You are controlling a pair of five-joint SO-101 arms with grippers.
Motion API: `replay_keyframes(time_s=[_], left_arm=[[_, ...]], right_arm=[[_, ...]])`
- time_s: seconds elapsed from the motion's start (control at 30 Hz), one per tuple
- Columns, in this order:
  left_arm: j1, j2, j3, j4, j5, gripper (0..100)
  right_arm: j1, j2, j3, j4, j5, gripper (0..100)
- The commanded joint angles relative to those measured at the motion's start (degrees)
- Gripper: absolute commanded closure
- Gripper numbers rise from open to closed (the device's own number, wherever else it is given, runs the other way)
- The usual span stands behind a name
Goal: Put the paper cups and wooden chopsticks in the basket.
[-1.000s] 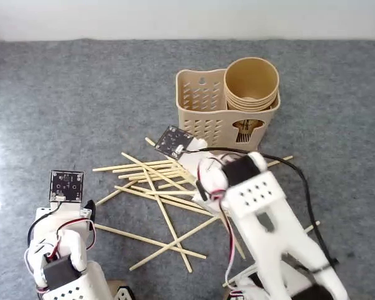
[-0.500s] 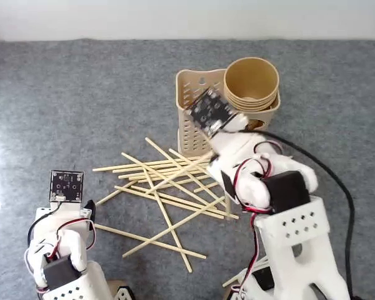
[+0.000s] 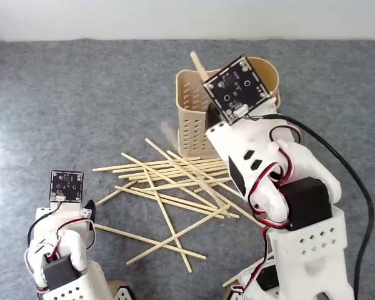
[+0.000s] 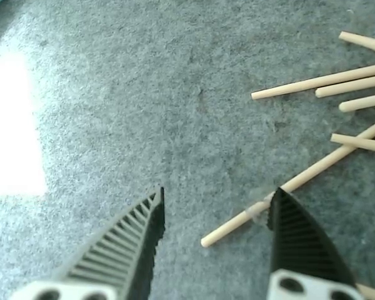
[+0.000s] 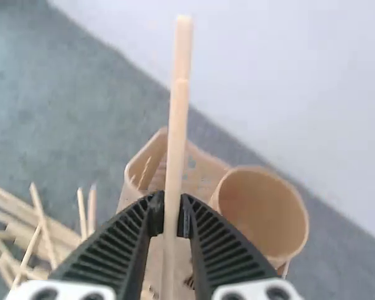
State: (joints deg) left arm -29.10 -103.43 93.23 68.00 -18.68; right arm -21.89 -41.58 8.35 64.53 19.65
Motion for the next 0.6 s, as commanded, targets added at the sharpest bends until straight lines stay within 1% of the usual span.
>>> replay_keyframes(time_s=[0.0,0.17,0.23,0.33,0.47,0.57], left_arm=[[0.0,-0.8,-0.2,-0.5,0.4,75],[0.0,-0.8,-0.2,-0.5,0.4,75],[0.0,-0.8,-0.2,-0.5,0.4,75],[0.0,-0.8,-0.2,-0.5,0.4,75],[0.0,-0.8,-0.2,-0.5,0.4,75],[0.0,-0.8,-0.2,-0.5,0.4,75]], right_arm=[[0.7,-1.4,-2.7,-7.3,-0.6,98.8],[0.3,-1.3,-1.6,-18.8,-0.8,98.8],[0.3,-1.3,0.0,-24.5,-3.2,98.8],[0.4,-1.3,4.0,-34.0,-5.3,98.8],[0.4,-0.8,11.0,-46.6,-5.2,98.8],[0.5,1.5,14.2,-53.0,-5.1,98.8]])
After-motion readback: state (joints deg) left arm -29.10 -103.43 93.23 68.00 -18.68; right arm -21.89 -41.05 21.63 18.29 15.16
